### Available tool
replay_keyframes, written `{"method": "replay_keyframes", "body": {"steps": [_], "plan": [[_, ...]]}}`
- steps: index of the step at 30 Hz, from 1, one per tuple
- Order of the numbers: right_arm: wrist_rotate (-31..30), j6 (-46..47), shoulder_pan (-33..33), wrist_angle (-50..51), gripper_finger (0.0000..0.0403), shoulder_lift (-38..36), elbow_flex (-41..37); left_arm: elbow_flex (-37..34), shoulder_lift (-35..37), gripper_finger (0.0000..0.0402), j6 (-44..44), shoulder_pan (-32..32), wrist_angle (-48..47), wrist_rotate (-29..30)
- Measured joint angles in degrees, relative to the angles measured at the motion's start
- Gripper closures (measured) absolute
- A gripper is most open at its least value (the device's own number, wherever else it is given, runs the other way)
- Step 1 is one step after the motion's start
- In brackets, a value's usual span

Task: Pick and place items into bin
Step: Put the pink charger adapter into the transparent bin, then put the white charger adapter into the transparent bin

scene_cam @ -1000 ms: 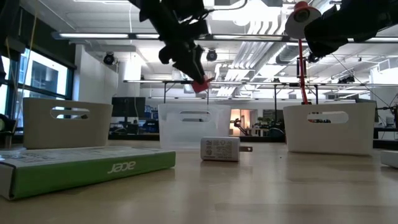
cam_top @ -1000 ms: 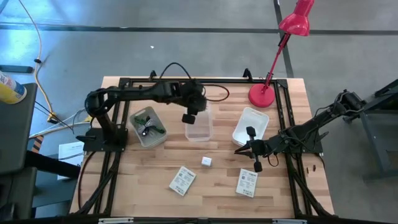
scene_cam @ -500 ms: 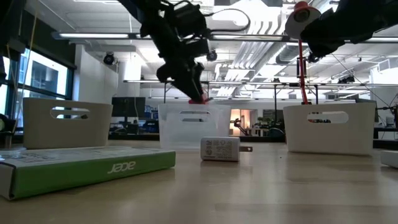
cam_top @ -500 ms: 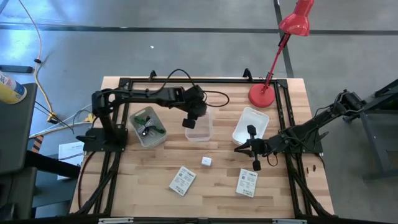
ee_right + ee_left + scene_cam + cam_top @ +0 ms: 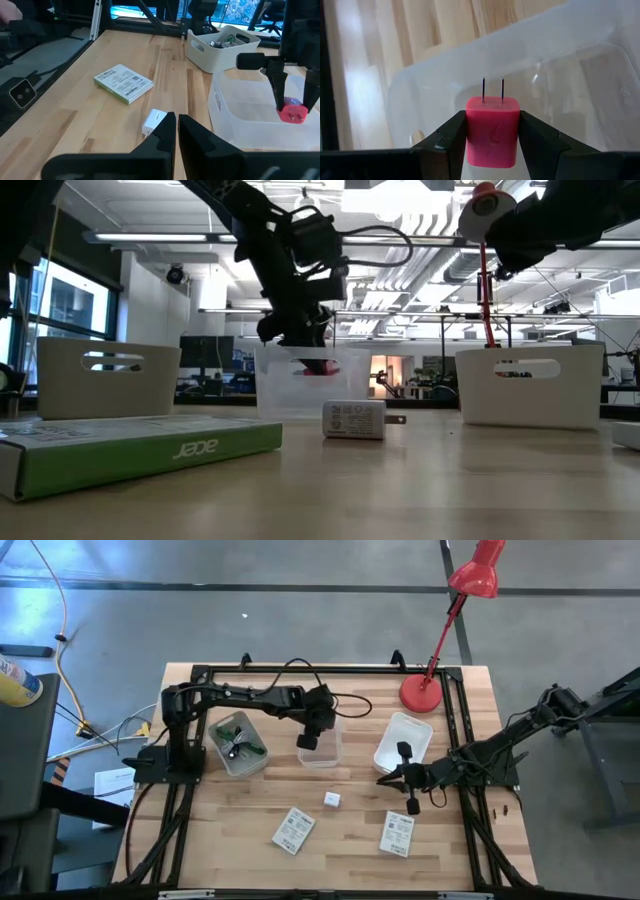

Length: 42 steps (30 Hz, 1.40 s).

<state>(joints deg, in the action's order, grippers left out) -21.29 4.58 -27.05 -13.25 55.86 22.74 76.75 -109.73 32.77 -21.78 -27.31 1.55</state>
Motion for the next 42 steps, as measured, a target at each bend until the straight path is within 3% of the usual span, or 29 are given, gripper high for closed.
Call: {"method": "replay_keyframes", "body": {"steps": [19,32,37,42], "plan": [[-0.01,0.69,0.0,0.53,0.0391,0.0,0.0,0.0,0.0,0.0255,-0.22,0.0,-2.82,1.92],[-0.01,1.44,0.0,0.54,0.0391,0.0,0.0,0.02,0.0,0.0133,-0.02,0.02,-2.71,2.15],[0.01,1.43,0.0,0.54,0.0391,0.0,0.0,0.73,0.44,0.0118,1.3,0.04,-3.34,2.09],[-0.01,1.12,0.0,0.58,0.0391,0.0,0.0,5.01,0.46,0.0129,2.03,0.42,-8.76,0.11]]}}
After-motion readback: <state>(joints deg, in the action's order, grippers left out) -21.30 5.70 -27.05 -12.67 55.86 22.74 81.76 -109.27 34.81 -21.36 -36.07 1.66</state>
